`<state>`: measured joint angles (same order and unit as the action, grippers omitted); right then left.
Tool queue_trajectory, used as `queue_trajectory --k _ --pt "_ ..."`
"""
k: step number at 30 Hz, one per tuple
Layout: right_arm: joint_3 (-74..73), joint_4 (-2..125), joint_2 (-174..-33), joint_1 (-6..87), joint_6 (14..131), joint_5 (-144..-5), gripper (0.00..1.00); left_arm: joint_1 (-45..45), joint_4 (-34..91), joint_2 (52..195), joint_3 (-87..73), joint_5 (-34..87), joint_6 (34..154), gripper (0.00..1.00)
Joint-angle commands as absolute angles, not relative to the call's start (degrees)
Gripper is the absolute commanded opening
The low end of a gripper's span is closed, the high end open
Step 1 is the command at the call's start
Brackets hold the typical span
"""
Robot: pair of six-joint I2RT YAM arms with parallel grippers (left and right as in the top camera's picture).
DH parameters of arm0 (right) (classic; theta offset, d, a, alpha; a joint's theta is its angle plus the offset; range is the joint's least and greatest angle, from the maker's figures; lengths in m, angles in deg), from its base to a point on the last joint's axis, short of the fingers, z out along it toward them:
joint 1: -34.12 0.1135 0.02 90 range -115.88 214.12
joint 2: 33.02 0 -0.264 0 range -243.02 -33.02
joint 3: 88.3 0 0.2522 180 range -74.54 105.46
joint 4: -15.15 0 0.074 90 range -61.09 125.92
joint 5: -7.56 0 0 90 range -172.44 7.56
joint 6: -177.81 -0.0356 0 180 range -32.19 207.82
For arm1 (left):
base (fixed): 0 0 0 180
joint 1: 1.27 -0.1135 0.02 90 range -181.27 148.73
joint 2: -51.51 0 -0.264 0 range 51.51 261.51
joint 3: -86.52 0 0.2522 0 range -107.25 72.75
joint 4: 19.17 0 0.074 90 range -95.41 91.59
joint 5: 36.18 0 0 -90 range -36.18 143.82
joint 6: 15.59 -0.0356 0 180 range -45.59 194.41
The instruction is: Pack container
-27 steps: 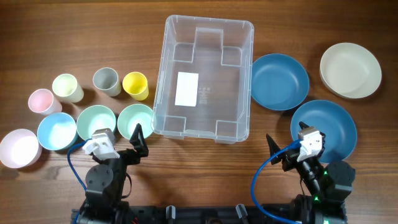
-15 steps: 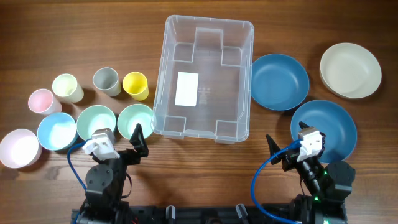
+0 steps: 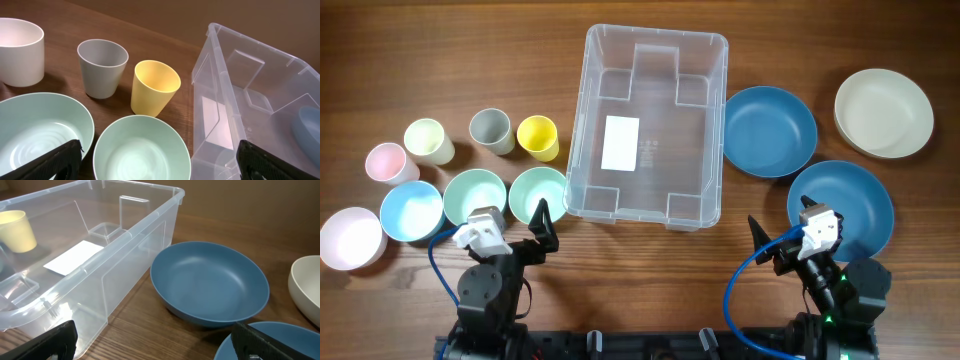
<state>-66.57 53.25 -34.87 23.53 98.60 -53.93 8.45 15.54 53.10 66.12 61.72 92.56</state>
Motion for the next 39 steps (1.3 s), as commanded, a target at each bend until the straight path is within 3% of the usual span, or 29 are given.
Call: queue_trajectory --k 1,7,11,17,23,30,36,39 --pt "-66.53 52.95 -33.93 23.72 99.02 -52.77 1.00 8.14 15.37 52.75 66.38 62.27 92.69 1.00" --pt "-66.57 50.39 -33.93 23.72 99.17 -52.20 1.00 8.14 15.37 52.75 66.38 62.27 92.69 1.00" --pt "-66.57 49.89 -33.93 23.72 87.50 -44.90 1.00 8.14 15.37 52.75 66.38 62.27 92.69 1.00" --pt "-66.57 48.51 -33.93 23.72 71.59 -44.96 1.00 8.14 15.37 52.75 66.38 62.27 92.69 1.00" --pt "-62.05 44.71 -36.53 23.70 64.66 -49.14 1.00 8.14 15.37 52.75 66.38 62.27 92.69 1.00" --pt "-41.90 53.49 -58.06 23.70 65.44 -58.78 1.00 8.14 15.34 52.75 66.38 62.27 92.69 1.00" --pt "-22.57 58.28 -81.53 23.70 69.86 -55.06 1.00 8.14 15.34 52.75 66.38 62.27 92.69 1.00" --pt "-19.82 58.74 -88.22 23.37 70.52 -55.50 1.00 8.14 15.37 52.75 66.38 62.27 92.69 1.00"
